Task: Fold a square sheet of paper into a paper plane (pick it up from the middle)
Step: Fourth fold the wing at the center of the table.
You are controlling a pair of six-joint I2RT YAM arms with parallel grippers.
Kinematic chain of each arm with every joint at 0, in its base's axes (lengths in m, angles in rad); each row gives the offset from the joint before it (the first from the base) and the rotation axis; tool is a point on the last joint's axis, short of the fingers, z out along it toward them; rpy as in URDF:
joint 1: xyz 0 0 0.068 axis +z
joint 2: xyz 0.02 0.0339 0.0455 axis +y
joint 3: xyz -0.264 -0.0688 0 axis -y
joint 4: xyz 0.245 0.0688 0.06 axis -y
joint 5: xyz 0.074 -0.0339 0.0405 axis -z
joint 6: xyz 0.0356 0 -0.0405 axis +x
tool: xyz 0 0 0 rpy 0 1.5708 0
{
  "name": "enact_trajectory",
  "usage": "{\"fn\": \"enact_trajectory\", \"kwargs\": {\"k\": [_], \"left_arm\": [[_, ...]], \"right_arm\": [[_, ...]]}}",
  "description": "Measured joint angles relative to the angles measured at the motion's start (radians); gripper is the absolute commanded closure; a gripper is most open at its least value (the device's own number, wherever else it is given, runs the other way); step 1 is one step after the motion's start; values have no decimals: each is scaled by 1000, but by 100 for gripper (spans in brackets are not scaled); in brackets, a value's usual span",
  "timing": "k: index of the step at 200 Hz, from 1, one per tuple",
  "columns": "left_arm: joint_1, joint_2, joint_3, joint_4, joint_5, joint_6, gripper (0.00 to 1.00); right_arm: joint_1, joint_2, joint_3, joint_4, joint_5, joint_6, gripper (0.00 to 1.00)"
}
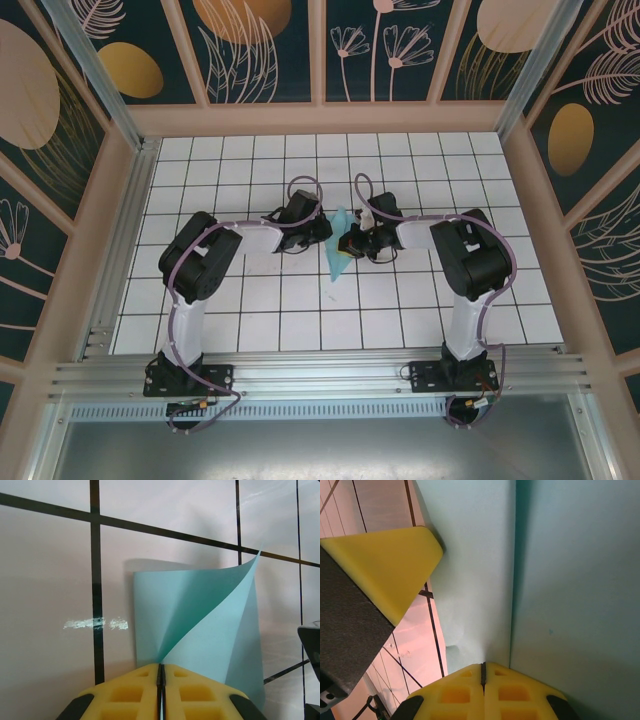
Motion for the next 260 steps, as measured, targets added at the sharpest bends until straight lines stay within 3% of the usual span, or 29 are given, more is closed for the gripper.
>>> {"fn": "enact_trajectory", "kwargs": {"k": [34, 81, 133, 191, 260], "left_arm": [[0, -90, -66, -4, 18, -8, 82], [-15, -296, -319, 154, 117, -122, 91], [-113, -271, -366, 233, 190, -201, 96], [-112, -157, -348, 250, 202, -232, 98], [-111, -153, -300, 153, 188, -232, 100]], "right_arm": [[0, -1, 0, -1, 0, 4, 94], [0, -2, 0, -2, 2, 24, 94], [0, -2, 0, -2, 2, 30, 94], [0, -2, 0, -2, 2, 29, 93], [-11, -5, 26, -50, 13, 18, 92]]}}
